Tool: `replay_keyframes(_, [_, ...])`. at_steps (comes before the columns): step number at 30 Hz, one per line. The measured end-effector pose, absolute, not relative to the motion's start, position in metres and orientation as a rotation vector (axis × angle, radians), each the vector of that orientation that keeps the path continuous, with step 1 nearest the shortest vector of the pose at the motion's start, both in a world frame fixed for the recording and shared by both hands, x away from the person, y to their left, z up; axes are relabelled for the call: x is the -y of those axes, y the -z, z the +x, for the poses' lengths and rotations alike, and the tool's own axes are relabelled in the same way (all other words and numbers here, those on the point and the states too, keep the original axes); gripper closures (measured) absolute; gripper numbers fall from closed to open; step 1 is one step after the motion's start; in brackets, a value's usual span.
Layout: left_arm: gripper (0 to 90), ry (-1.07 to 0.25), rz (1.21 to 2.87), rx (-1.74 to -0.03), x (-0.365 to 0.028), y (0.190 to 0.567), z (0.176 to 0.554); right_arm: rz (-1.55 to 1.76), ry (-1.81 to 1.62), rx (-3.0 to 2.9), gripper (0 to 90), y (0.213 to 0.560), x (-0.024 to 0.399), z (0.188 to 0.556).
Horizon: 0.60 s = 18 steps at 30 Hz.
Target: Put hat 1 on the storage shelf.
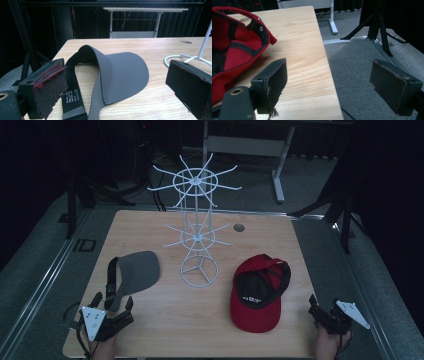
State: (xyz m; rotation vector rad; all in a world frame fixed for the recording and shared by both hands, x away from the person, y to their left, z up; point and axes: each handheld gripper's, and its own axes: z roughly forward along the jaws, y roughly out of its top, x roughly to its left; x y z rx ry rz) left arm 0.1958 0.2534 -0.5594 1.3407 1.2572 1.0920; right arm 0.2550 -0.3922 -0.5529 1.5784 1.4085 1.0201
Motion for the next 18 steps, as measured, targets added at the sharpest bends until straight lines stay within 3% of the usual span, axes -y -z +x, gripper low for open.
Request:
replay_keyframes(11, [3.7,-1.058,1.300,-1.247,-0.247,0.556,0.194,1.575,-1.005,-1.443,14.2,0.549,0.390,0.255])
replay_keyframes(18, [3.1,-0.905,1.334,-1.232,-0.236,0.555,0.198,1.538,-1.040,-1.508,14.2,0.534,0.381,0.257])
